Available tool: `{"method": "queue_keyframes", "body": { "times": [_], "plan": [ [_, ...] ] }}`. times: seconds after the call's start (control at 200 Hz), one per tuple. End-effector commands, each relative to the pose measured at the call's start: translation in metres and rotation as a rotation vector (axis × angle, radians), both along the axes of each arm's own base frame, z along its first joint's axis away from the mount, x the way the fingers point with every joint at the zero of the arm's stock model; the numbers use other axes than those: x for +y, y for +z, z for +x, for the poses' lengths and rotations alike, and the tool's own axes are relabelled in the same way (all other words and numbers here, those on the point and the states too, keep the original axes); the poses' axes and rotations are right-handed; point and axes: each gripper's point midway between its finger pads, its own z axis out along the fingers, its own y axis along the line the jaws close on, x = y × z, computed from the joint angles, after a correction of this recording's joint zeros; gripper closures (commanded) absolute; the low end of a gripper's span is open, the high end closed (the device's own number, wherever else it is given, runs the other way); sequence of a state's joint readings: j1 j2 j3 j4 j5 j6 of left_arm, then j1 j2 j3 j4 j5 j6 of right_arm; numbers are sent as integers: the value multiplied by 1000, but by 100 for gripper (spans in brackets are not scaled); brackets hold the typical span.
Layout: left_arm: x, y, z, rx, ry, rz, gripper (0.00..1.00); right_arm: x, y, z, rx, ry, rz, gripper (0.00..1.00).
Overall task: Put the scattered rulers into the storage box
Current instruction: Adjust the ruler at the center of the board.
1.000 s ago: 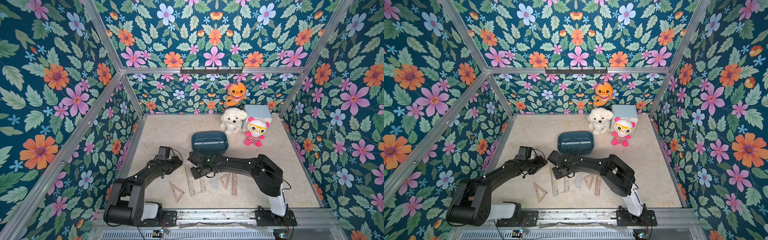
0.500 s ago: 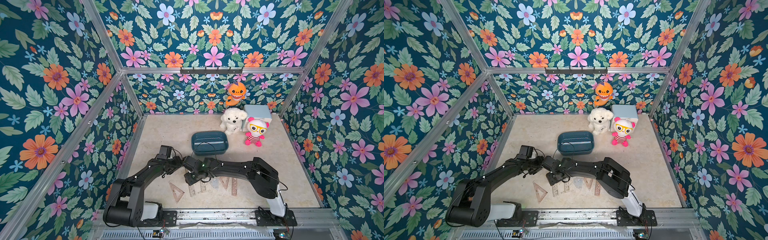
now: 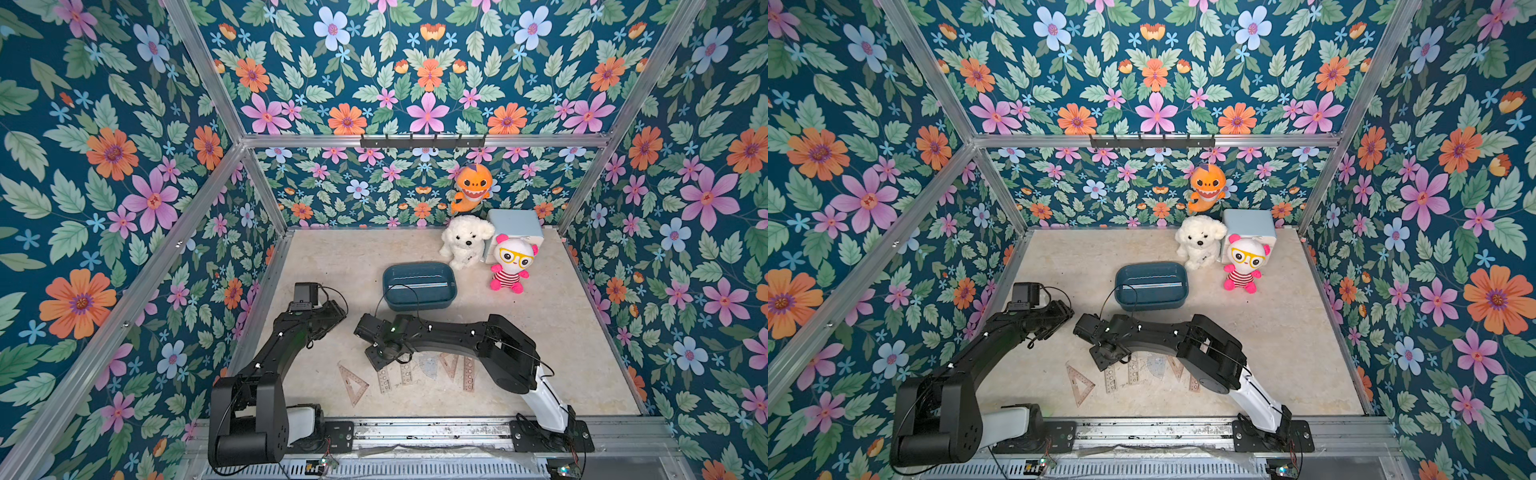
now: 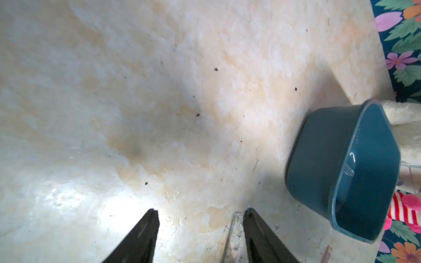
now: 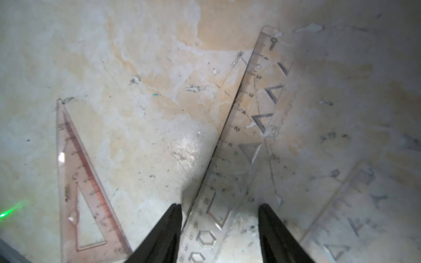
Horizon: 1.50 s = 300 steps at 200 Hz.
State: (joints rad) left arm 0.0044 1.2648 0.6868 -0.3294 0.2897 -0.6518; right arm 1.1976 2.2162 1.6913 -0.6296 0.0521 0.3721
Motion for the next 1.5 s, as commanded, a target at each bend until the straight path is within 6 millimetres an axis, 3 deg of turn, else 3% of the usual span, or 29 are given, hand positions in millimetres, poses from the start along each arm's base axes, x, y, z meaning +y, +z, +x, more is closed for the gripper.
{"method": "queue_keyframes", "body": {
  "times": [0.0,0.13,0.395,0.525,0.765,0.81,0.885,0.93,0.935,0.94,0.96,0.99,1.055,1.125,1.29,1.495],
  "plan": [
    [6,7,3,-13,-7,4,35,-8,-12,1,-10,21,-72,49],
    [14,10,5,-18,9,4,35,-3,-18,7,-35,52,-82,58],
    [22,7,6,-14,30,-14,35,28,-18,25,-49,142,-22,67],
    [23,6,7,-12,35,-20,35,50,-7,35,-77,248,84,66],
    [19,-4,12,18,15,-47,35,78,18,52,-119,372,213,52],
    [17,-7,15,23,4,-57,36,77,26,53,-120,371,222,50],
    [9,-7,24,22,-36,-78,46,70,46,47,-123,356,271,50],
    [1,-6,30,19,-72,-68,52,65,58,40,-115,340,315,53],
    [1,-6,30,20,-76,-65,52,66,67,40,-125,338,334,53],
    [0,-6,31,19,-80,-64,53,62,59,38,-111,336,321,53],
    [-3,-5,34,16,-96,-54,54,62,71,35,-115,326,354,55],
    [-10,-5,37,20,-120,-40,58,56,71,28,-102,313,365,59],
    [-24,-8,43,31,-173,-17,64,42,66,13,-79,288,359,74],
    [-37,-14,47,57,-213,6,71,29,54,-3,-53,267,344,81],
    [-52,-37,45,135,-258,7,86,16,38,-28,-10,239,326,83],
    [-53,-57,28,196,-260,9,87,2,20,-29,7,215,290,83]
  ]
}}
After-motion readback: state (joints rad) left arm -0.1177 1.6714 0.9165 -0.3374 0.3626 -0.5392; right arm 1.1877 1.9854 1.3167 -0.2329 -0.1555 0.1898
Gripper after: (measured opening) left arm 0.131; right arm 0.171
